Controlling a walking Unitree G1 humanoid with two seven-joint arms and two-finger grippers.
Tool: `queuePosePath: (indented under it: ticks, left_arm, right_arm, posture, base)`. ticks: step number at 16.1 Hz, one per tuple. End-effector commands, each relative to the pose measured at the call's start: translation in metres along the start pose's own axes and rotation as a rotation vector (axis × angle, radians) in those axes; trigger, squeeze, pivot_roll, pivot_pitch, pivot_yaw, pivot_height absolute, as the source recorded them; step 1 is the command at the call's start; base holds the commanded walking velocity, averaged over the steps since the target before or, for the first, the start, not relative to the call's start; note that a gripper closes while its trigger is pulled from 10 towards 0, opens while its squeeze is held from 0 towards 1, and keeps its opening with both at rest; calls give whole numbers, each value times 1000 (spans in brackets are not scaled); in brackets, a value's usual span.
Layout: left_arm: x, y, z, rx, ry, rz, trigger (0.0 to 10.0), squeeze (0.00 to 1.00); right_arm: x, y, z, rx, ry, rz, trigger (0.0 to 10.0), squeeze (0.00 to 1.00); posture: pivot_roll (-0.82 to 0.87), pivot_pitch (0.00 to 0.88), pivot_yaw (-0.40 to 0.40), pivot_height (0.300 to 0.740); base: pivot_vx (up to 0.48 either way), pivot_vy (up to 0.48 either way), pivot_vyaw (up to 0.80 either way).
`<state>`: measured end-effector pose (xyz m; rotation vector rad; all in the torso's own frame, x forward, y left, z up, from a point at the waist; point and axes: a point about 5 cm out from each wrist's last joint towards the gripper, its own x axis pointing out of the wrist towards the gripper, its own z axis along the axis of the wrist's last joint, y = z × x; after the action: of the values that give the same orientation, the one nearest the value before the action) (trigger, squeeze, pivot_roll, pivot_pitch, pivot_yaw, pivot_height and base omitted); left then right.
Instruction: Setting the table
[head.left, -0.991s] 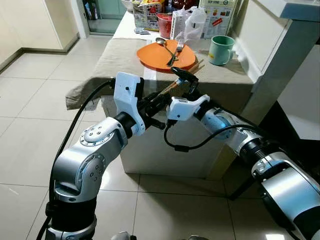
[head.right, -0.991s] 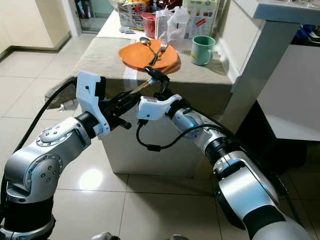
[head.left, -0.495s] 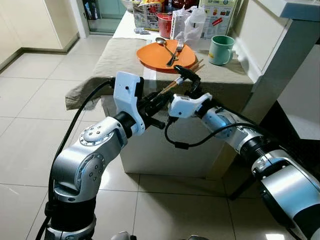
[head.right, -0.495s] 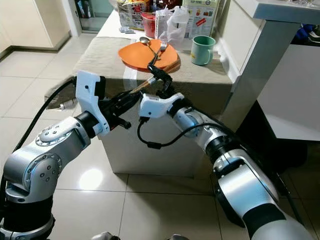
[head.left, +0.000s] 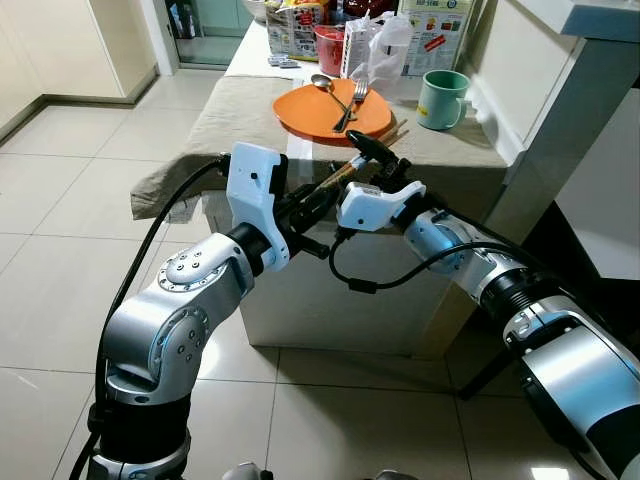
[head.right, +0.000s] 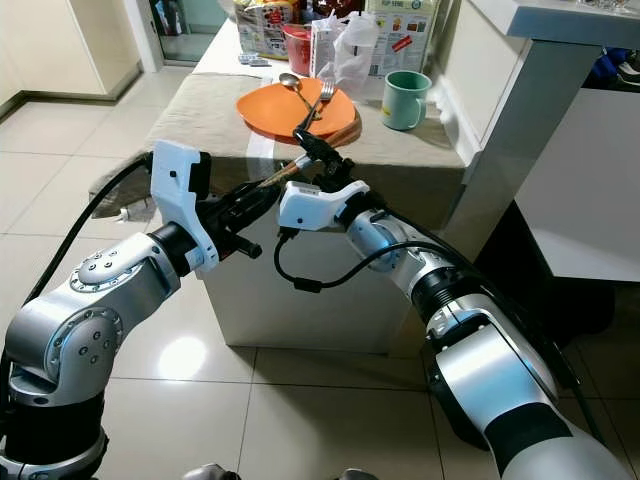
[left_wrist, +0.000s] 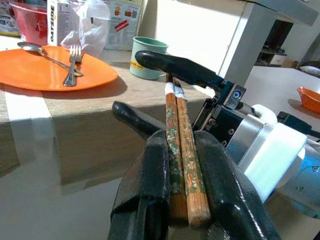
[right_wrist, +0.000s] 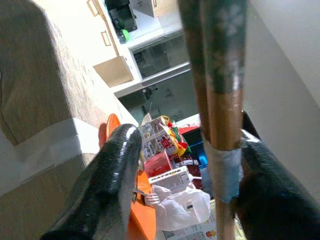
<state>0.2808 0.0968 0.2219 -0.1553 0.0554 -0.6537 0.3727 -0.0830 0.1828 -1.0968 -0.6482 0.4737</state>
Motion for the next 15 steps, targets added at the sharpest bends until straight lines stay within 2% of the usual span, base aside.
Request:
queuePosePath:
  ticks: [1, 8, 15]
  left_arm:
    - [0, -4, 9, 29, -43, -12, 0, 0]
    - [1, 1, 6, 50, -25, 20, 0, 0]
    - [1, 6, 0, 127, -3, 57, 0, 0]
  right_arm:
    - [-1, 2, 0, -6, -6, 25, 0, 0]
    - [-3, 4, 0, 2, -14, 28, 0, 0]
    - [-3, 6, 1, 13, -17, 28, 0, 0]
  posture:
    - [-52, 40, 16, 740]
    - [-57, 47, 16, 740]
    - [-54, 54, 16, 740]
  base:
    - [0, 0, 0]
    - [0, 0, 0]
    - [0, 0, 0]
